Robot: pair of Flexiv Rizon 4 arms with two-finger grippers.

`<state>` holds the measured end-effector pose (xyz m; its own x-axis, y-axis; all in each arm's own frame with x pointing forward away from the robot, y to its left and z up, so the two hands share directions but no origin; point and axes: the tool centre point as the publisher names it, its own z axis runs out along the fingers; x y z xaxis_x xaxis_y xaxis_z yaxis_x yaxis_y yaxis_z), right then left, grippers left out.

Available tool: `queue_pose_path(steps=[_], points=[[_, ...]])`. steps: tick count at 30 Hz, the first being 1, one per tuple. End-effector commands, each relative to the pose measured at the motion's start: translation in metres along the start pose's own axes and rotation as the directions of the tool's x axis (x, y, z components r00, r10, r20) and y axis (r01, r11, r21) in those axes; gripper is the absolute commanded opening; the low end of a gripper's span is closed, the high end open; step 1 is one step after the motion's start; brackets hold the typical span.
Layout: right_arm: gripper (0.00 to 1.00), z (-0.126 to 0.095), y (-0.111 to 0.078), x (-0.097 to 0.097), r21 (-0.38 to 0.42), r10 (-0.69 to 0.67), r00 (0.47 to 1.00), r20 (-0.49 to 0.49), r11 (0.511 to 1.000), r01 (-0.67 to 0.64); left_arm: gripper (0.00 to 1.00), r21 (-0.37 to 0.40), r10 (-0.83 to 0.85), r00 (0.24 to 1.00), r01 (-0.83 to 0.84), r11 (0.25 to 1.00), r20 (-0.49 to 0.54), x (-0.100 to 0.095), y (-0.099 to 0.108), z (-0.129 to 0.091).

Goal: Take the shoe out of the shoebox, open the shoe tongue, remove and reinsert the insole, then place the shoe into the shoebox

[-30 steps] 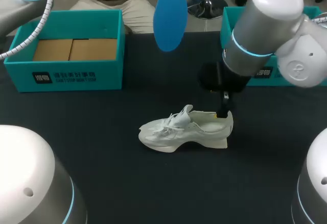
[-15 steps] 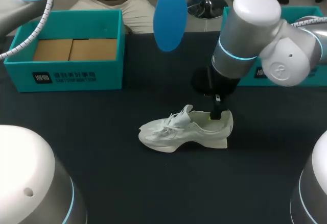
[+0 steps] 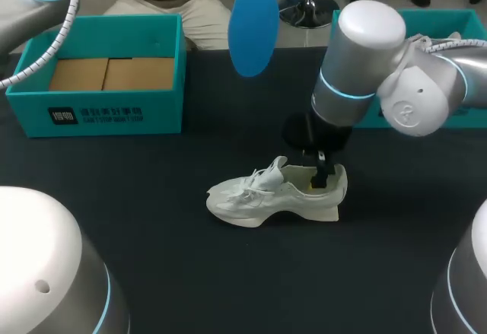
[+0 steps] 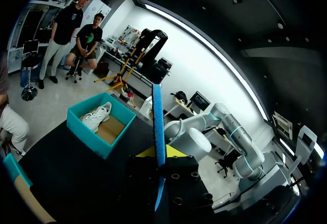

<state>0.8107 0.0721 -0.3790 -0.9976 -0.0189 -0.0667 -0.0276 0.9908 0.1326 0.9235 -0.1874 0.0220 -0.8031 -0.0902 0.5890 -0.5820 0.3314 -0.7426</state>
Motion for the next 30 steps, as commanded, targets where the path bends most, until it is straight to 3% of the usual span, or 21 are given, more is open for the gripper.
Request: queue_pose_path(steps=[1,3,4,8,30], points=[[1.00,0.0106,-0.0023,-0.0023,-0.009,0.001,1.000,-0.013,1.000,-0.001,0.00,0.001,0.000,1.000,0.000,1.000,0.000,-0.0002,0.0004,0.0004],[0.99,0.0121,-0.0036,-0.0015,-0.011,0.002,1.000,-0.018,1.000,-0.002,0.00,0.001,0.000,1.000,0.000,1.000,0.000,-0.0002,0.0004,0.0004],[0.88,0.0124,-0.0041,-0.0013,-0.012,0.002,1.000,-0.020,1.000,-0.002,0.00,0.001,0.000,1.000,0.000,1.000,0.000,-0.0002,0.0004,0.0004],[0.00,0.0142,-0.0060,0.0000,-0.015,0.002,1.000,-0.026,1.000,-0.003,0.00,0.001,0.000,1.000,0.000,1.000,0.000,-0.0002,0.0004,0.0004],[0.00,0.0142,-0.0066,0.0054,-0.026,-0.004,0.999,-0.035,1.000,0.003,0.00,0.001,0.000,1.000,0.000,1.000,0.000,-0.0002,0.0004,0.0004]])
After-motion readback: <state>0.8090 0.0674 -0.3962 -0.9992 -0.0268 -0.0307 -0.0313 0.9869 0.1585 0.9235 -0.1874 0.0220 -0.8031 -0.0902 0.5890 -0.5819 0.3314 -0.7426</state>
